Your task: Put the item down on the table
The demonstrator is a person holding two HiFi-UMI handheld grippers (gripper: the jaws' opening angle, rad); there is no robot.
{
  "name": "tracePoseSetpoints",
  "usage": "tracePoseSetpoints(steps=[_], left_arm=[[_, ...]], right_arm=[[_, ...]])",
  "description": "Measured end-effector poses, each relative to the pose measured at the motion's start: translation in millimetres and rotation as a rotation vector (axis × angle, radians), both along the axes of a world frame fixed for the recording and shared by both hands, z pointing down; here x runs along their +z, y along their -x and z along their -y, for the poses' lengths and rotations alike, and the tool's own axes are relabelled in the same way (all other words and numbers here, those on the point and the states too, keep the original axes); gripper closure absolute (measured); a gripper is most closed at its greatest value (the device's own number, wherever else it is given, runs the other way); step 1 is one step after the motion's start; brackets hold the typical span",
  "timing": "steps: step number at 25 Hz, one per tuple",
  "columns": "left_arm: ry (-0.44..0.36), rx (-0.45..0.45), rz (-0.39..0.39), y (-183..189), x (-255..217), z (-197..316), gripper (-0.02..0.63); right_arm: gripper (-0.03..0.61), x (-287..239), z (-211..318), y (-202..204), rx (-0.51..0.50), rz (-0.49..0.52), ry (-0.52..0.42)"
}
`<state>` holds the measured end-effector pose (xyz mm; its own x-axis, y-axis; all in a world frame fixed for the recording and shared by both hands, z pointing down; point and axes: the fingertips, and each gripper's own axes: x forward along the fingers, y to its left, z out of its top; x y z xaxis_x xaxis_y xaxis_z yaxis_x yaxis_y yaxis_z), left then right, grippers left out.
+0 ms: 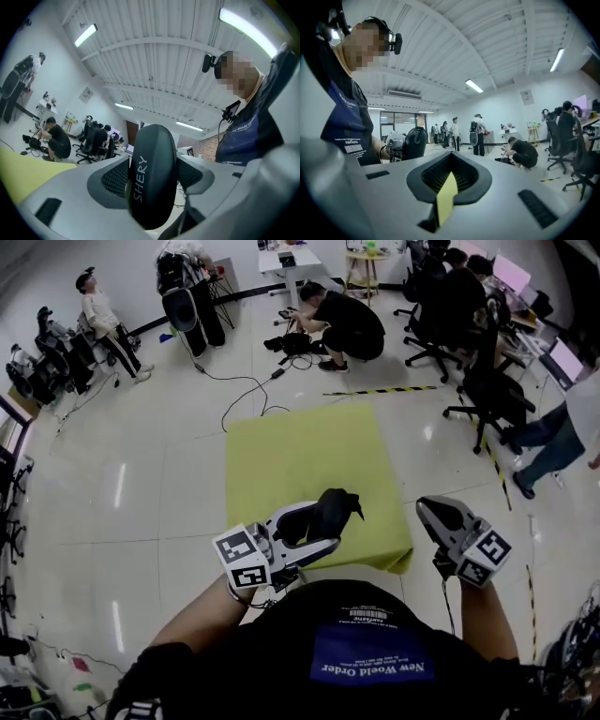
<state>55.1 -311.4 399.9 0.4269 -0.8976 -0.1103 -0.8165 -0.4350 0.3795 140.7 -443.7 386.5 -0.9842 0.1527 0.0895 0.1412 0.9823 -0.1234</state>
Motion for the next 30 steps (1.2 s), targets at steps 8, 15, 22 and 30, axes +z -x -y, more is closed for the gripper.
tracePoseSetpoints(steps=[8, 15, 22, 30], left_arm=[[0.017, -0.090, -0.014, 137, 10, -39, 0.298], [0.050, -0.164, -0.057, 194, 31, -49, 0.298], [0.072, -0.297, -0.075, 210, 33, -26, 0.298], [0.085, -0.414, -0.067, 220, 26, -20, 0.298]], right_arm=[[0.592, -6, -34, 147, -0.079, -0.011, 0.018], [0.591, 10, -47, 217, -0.162, -0.060, 0.048], [0.591, 22, -15, 240, -0.252, -0.103, 0.062], [0.592, 32, -14, 262, -0.375, -0.102, 0.105]])
